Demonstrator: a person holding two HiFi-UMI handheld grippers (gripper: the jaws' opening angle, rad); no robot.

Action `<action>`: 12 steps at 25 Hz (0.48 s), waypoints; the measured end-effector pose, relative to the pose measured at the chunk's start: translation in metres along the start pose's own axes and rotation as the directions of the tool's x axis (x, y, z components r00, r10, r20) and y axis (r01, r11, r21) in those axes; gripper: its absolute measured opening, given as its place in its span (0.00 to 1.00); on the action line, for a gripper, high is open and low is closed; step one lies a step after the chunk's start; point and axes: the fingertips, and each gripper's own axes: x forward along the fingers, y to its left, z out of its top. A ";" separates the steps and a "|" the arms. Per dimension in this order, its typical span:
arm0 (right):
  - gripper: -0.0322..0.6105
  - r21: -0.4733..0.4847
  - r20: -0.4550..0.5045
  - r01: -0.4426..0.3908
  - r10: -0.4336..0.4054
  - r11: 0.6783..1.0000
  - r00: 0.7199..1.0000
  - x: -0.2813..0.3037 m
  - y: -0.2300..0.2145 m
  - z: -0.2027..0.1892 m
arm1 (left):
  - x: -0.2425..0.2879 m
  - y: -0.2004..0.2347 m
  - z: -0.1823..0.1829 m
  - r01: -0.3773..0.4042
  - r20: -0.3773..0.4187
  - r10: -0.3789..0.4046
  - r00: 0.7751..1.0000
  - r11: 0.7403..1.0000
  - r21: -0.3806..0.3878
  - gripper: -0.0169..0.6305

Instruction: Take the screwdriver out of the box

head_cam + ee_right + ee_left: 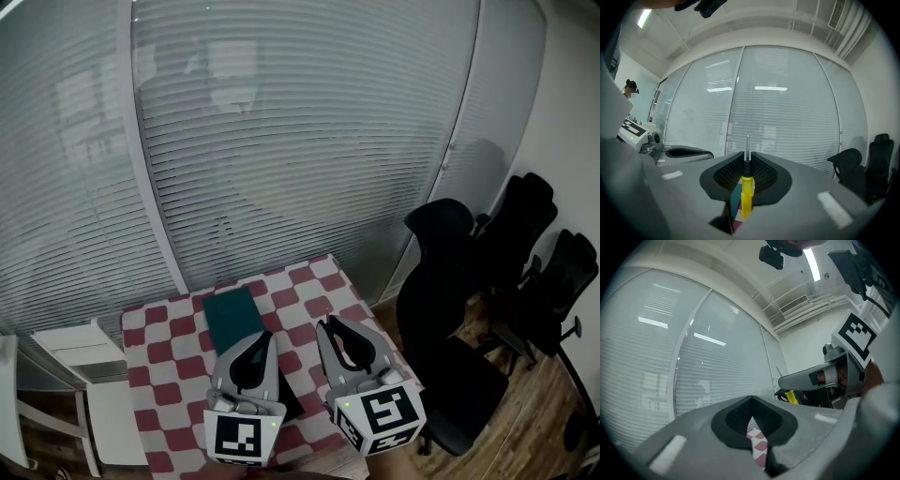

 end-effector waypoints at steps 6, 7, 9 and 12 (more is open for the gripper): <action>0.16 0.001 -0.044 0.079 -0.078 0.997 0.996 0.004 -0.015 -0.017 | 0.021 -0.006 -0.009 0.083 0.003 -0.083 0.997 0.996 -0.020 0.03; 0.16 0.000 -0.050 0.089 -0.089 0.996 0.995 0.005 -0.017 -0.020 | 0.023 -0.007 -0.009 0.096 0.006 -0.096 0.995 0.995 -0.023 0.03; 0.16 -0.003 -0.071 0.109 -0.109 0.994 0.991 0.006 -0.023 -0.025 | 0.027 -0.009 -0.012 0.113 -0.001 -0.113 0.994 0.993 -0.038 0.03; 0.16 0.012 -0.130 0.127 -0.125 0.992 0.984 0.010 -0.035 -0.042 | 0.038 -0.012 -0.022 0.125 -0.032 -0.127 0.991 0.991 -0.054 0.03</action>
